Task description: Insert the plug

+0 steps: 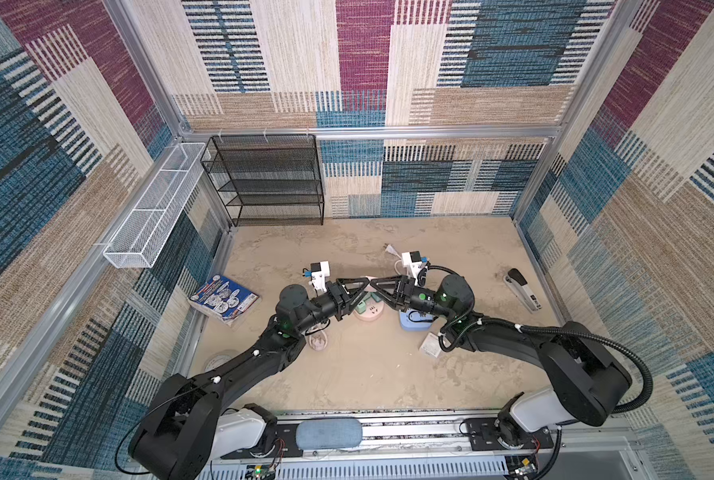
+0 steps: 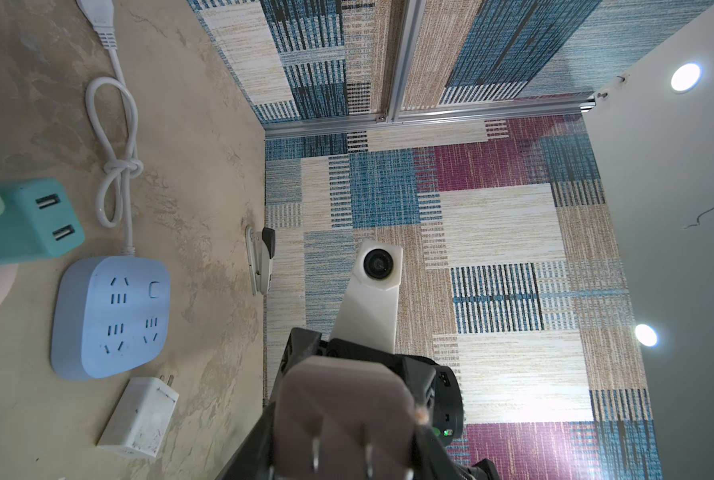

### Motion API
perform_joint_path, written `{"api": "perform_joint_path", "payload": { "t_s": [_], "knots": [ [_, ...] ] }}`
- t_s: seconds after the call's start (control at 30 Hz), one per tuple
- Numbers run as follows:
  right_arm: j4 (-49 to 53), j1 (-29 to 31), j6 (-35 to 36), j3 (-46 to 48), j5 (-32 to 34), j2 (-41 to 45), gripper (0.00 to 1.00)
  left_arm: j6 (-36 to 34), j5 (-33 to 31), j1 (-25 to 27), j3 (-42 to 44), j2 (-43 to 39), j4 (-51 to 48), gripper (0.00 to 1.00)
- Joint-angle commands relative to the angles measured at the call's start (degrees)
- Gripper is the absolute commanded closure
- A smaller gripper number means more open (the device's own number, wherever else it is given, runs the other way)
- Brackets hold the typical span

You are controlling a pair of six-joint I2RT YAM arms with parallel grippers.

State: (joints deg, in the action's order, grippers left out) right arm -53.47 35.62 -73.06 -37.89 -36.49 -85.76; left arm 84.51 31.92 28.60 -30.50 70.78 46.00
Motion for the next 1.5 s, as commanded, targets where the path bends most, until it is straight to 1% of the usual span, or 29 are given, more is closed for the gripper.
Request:
{"api": "perform_joint_path", "payload": {
  "t_s": [0.0, 0.17, 0.27, 0.3, 0.33, 0.47, 0.5, 0.53, 0.57, 0.6, 0.63, 0.67, 0.7, 0.77, 0.83, 0.87, 0.9, 0.97, 1.03, 1.13, 1.23, 1.4, 1.47],
  "knots": [
    [-3.83, 0.07, -0.79, -0.65, -1.23, -0.33, 0.45, 1.84, 0.77, 0.31, 0.07, 0.85, 4.83, 1.0],
    [-3.89, 0.07, -0.77, -1.74, -1.42, -0.64, 0.58, 2.91, 0.77, 0.49, 0.85, 1.52, 6.8, 1.0],
    [-3.11, 0.07, -0.07, -2.42, -1.51, -0.41, 0.61, 3.02, 0.77, 0.48, 1.23, 1.64, 6.96, 1.0],
    [-2.75, 0.07, 0.31, -2.67, -1.47, -0.38, 0.64, 2.91, 0.77, 0.49, 1.31, 1.55, 6.91, 1.0],
    [-2.29, 0.07, 0.66, -2.75, -1.41, -0.37, 0.68, 2.89, 0.77, 0.49, 1.32, 1.52, 6.79, 1.0],
    [-0.27, -0.01, 2.31, -3.46, -1.18, -0.42, 0.93, 1.97, 0.77, 0.49, 0.93, 1.19, 5.1, 1.0],
    [0.74, -0.02, 3.06, -3.72, -1.05, -0.41, 1.0, 1.45, 2.67, 0.49, 0.84, 1.04, 4.23, 1.0],
    [1.83, -0.02, 3.85, -3.93, -0.79, -0.38, 1.0, 0.94, 2.86, 0.45, 0.64, 0.88, 2.95, 0.95],
    [3.69, -0.02, 4.77, -4.39, -0.54, -0.18, 1.0, -0.35, 3.06, 0.2, 0.32, 0.42, 0.97, 0.7],
    [5.23, -0.05, 5.71, -4.55, -0.22, 0.05, 1.0, -2.21, 3.38, -0.23, -0.27, -0.34, -2.94, 0.38],
    [6.87, -0.18, 6.75, -4.84, 0.12, 0.35, 1.0, -4.33, 3.5, -0.65, -1.23, -1.22, -7.02, 0.22],
    [9.1, -0.27, 7.82, -5.13, 0.53, 0.78, 1.0, -7.25, 3.48, -1.25, -2.5, -2.51, -14.15, 0.09],
    [11.65, -0.45, 9.11, -5.5, 0.97, 1.11, 1.0, -10.36, 3.28, -2.03, -3.89, -3.9, -20.22, 0.0],
    [17.92, -0.87, 11.78, -6.64, 2.26, 2.18, 1.0, -16.93, 1.88, -3.6, -7.04, -6.44, -32.27, 0.01],
    [27.35, -1.15, 16.18, -9.44, 4.34, 3.13, 1.0, -24.28, -1.37, -5.44, -10.82, -8.7, -44.5, 0.01],
    [34.28, -1.24, 18.72, -11.57, 6.54, 3.31, 1.0, -28.15, -2.99, -6.45, -12.66, -9.58, -50.37, 0.0],
    [42.64, -1.24, 22.71, -15.09, 8.89, 3.17, 1.0, -32.12, -4.79, -7.44, -14.56, -10.03, -56.3, 0.0],
    [53.9, -1.25, 28.3, -20.32, 12.78, 2.68, 1.0, -38.44, -8.46, -8.87, -17.72, -10.4, -64.48, 0.0],
    [62.73, -1.25, 32.48, -24.26, 17.53, 2.46, 1.0, -42.98, -11.49, -9.51, -19.76, -10.33, -69.54, 0.0],
    [73.59, -1.25, 37.85, -29.12, 23.71, 2.27, 1.0, -46.94, -13.61, -9.63, -20.39, -10.07, -72.1, 0.02],
    [83.48, -1.24, 42.02, -33.85, 29.71, 1.92, 1.0, -48.1, -14.4, -9.75, -20.12, -9.7, -72.45, 0.04],
    [93.86, -1.27, 44.74, -39.03, 36.83, 1.76, 1.0, -48.81, -13.93, -9.7, -18.78, -8.74, -71.03, 0.05],
    [100.14, -1.89, 45.95, -43.15, 37.73, -0.37, 1.0, -49.07, -13.39, -9.79, -18.5, -8.23, -70.79, 0.05]
  ]
}}
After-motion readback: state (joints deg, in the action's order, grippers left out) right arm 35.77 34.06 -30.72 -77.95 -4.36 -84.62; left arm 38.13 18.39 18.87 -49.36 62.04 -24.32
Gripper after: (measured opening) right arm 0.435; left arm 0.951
